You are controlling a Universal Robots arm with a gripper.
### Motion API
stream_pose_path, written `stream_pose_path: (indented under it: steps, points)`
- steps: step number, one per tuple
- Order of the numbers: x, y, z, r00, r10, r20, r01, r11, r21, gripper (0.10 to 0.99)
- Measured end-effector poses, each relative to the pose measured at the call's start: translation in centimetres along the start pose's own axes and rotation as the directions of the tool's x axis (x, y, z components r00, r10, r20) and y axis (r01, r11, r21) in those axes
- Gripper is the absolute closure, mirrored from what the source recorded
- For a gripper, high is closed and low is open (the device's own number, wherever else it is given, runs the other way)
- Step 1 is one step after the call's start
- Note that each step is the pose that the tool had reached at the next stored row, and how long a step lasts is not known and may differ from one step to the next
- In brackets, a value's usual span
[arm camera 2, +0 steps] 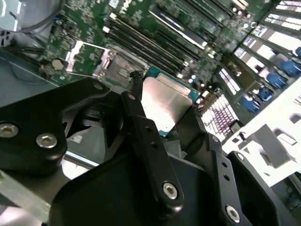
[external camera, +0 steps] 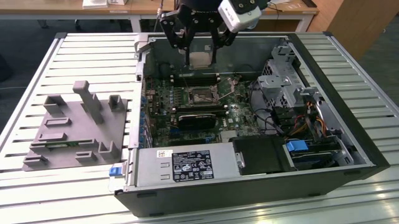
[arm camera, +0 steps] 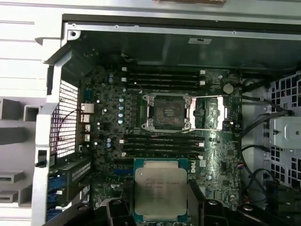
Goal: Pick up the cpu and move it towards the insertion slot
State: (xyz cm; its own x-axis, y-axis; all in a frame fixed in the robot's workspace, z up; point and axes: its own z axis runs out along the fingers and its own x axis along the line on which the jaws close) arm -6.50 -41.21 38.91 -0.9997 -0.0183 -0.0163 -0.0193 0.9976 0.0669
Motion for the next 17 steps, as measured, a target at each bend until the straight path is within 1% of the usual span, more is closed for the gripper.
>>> stream_pose_path:
  steps: [4,6,14,17]
  points:
    - [-1.34,0.01,0.11,1.0000,0.000,0.0000,0.000,1.0000,0.000,0.549]
    - [-1.88,0.04,0.20,1.0000,0.000,0.0000,0.000,1.0000,0.000,0.549]
    - [-3.50,0.65,0.71,1.0000,0.000,0.0000,0.000,1.0000,0.000,0.549]
    - [-3.93,1.12,0.87,1.0000,0.000,0.0000,0.000,1.0000,0.000,0.549]
